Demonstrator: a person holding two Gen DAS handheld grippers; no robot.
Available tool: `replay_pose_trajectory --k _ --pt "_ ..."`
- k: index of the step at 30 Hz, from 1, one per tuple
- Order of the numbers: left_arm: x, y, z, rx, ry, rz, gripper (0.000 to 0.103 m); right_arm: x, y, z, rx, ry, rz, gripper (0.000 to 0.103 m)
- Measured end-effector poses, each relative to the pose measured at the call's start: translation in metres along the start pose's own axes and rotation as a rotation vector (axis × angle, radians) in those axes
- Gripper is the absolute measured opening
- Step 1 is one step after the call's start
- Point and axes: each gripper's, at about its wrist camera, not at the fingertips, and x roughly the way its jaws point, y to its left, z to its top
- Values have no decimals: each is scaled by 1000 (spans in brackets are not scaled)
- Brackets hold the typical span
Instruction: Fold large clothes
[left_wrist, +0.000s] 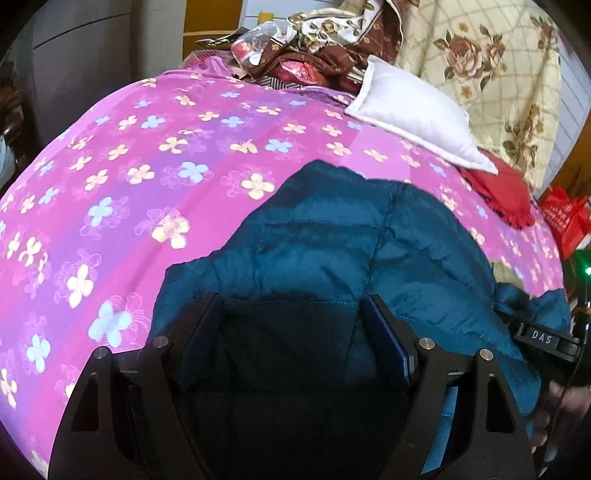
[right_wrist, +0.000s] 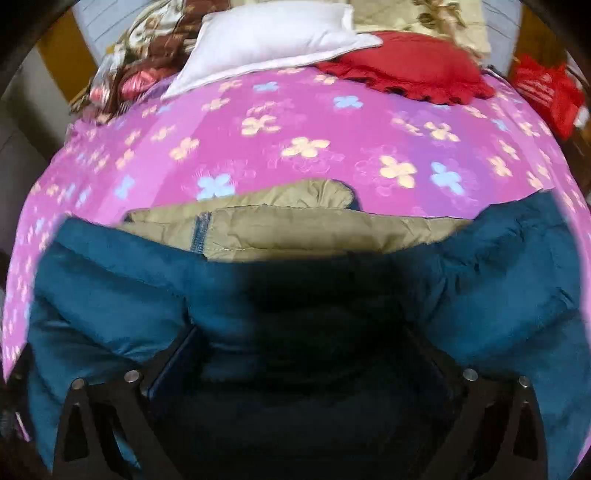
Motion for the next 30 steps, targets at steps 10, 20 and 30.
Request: replay_pose_trajectory --k 10,20,30 --pt "-29 -10 0 12 -63 -21 79 -100 -46 -62 35 -257 125 99" --pt "-9 -76 -39 296 -53 -36 82 -80 -90 -151 -7 -391 163 103" --pt "-4 -73 -43 280 -48 -47 84 -77 -86 -151 -40 -382 144 103"
